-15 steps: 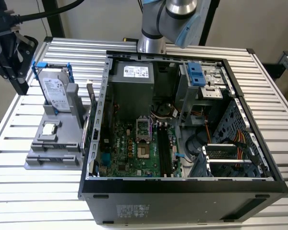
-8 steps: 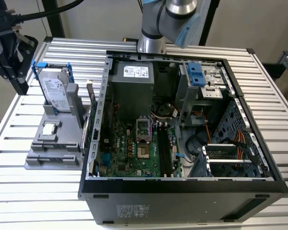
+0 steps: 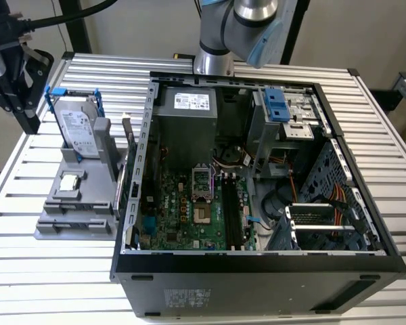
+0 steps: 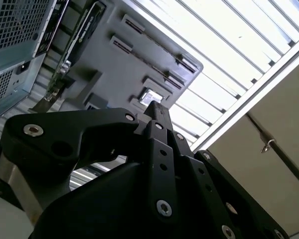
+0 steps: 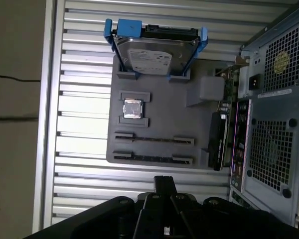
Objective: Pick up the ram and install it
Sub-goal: 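Pick up the ram and move it above insertion slot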
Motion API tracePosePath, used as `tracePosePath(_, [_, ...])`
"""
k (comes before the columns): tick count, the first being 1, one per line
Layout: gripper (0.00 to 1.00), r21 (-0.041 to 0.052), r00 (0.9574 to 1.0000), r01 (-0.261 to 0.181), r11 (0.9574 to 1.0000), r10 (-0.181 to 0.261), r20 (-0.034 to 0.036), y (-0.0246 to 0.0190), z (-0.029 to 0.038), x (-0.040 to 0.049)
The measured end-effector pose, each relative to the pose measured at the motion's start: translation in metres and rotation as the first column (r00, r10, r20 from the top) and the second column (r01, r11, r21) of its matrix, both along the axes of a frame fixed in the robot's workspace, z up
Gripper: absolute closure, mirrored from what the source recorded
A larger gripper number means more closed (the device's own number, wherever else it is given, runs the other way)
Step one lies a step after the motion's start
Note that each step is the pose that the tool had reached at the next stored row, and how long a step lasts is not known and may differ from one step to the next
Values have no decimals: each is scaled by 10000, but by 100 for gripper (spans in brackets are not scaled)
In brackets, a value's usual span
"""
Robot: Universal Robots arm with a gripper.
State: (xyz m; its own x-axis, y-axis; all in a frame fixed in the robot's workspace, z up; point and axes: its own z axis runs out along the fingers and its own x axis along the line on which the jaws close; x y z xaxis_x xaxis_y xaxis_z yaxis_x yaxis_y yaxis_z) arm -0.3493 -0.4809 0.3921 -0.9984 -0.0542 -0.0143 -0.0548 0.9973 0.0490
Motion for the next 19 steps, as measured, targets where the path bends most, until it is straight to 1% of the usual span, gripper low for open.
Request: tracePosePath(19, [100, 0, 9995, -318, 9995, 318, 0, 0, 0, 0])
